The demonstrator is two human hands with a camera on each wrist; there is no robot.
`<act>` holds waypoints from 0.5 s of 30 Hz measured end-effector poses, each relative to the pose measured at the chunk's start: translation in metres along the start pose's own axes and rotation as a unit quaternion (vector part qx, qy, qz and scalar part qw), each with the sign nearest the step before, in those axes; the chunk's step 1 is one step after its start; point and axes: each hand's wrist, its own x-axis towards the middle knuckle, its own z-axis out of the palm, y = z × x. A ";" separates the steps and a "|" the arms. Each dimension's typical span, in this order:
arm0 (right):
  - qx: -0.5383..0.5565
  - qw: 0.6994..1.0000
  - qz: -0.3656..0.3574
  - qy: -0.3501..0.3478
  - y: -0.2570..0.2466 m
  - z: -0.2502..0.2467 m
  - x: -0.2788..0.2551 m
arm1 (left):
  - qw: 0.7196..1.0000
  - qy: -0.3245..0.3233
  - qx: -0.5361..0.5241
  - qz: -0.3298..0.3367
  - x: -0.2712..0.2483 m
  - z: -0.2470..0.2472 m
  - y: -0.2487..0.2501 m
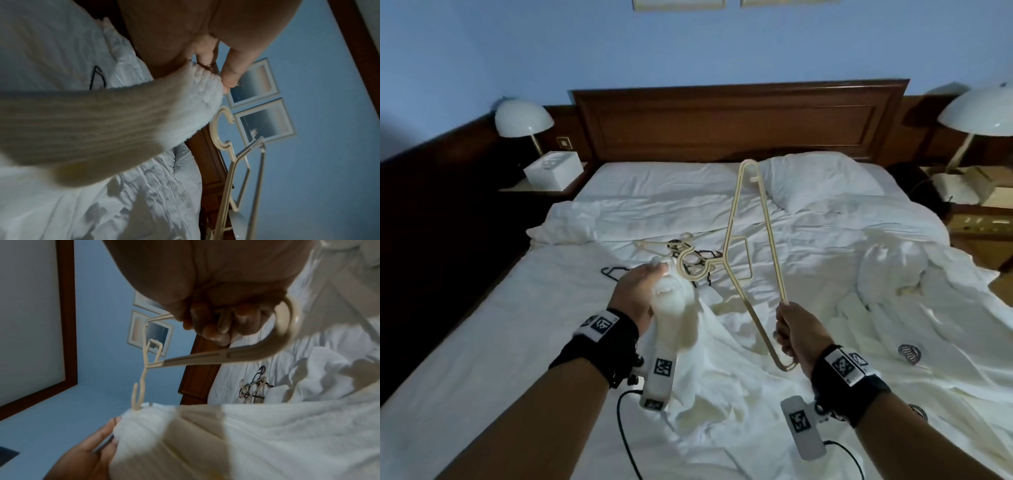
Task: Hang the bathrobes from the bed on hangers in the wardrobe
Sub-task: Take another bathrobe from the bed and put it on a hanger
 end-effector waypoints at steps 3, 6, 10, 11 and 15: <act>0.015 0.999 -0.034 -0.021 -0.009 -0.006 0.005 | 0.999 -0.007 0.032 0.011 -0.002 -0.003 0.003; -0.013 0.999 -0.045 -0.026 -0.019 -0.006 0.007 | 0.998 0.010 0.062 0.019 -0.001 -0.006 0.004; -0.053 0.998 -0.036 -0.025 -0.031 -0.008 0.008 | 0.985 0.038 0.160 0.060 0.008 -0.022 0.001; -0.069 0.997 -0.038 -0.029 -0.034 -0.009 0.008 | 0.979 0.039 0.188 0.071 0.009 -0.025 0.002; -0.145 0.986 -0.076 -0.039 -0.040 -0.008 0.009 | 0.952 0.037 0.285 0.110 0.004 -0.029 0.006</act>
